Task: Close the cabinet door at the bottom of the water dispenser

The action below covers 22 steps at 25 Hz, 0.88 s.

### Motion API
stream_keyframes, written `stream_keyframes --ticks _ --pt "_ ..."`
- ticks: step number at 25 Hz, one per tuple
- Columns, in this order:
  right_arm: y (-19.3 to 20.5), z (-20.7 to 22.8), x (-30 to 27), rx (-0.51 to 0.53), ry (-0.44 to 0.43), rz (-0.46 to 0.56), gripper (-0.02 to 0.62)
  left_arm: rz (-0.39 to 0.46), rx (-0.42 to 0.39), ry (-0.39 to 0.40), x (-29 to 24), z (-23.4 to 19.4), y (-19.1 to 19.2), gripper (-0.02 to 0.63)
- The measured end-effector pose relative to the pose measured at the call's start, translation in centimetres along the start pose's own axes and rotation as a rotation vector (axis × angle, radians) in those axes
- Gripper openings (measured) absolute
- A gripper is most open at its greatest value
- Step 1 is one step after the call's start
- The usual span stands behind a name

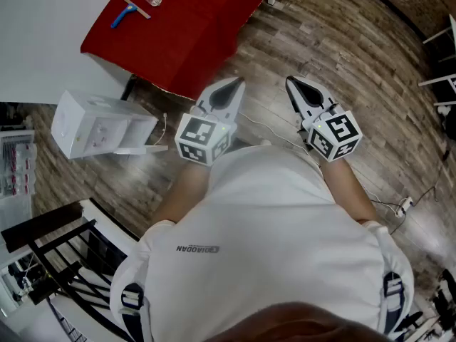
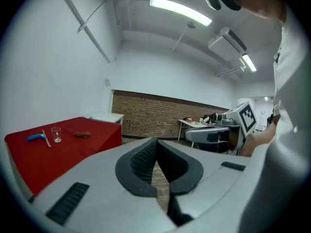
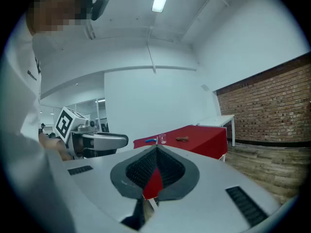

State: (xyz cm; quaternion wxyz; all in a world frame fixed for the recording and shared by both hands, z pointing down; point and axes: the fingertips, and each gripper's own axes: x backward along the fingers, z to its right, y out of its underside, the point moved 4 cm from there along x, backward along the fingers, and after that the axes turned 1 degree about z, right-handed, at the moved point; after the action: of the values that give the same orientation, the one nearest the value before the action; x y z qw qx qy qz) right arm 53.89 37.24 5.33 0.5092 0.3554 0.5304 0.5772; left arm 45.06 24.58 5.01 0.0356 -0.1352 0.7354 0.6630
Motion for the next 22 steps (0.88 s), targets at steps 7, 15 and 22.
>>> stream_keyframes --ticks 7,15,22 --pt "0.2 0.4 0.3 0.002 0.001 -0.013 0.021 -0.006 0.002 0.003 -0.2 0.2 0.0 -0.006" --pt "-0.2 0.7 0.2 -0.028 -0.012 0.012 0.021 0.009 -0.008 0.066 -0.6 1.1 -0.5 -0.005" --pt "-0.4 0.2 0.5 0.006 -0.041 0.01 0.023 0.041 -0.077 0.078 -0.7 2.6 -1.2 -0.005"
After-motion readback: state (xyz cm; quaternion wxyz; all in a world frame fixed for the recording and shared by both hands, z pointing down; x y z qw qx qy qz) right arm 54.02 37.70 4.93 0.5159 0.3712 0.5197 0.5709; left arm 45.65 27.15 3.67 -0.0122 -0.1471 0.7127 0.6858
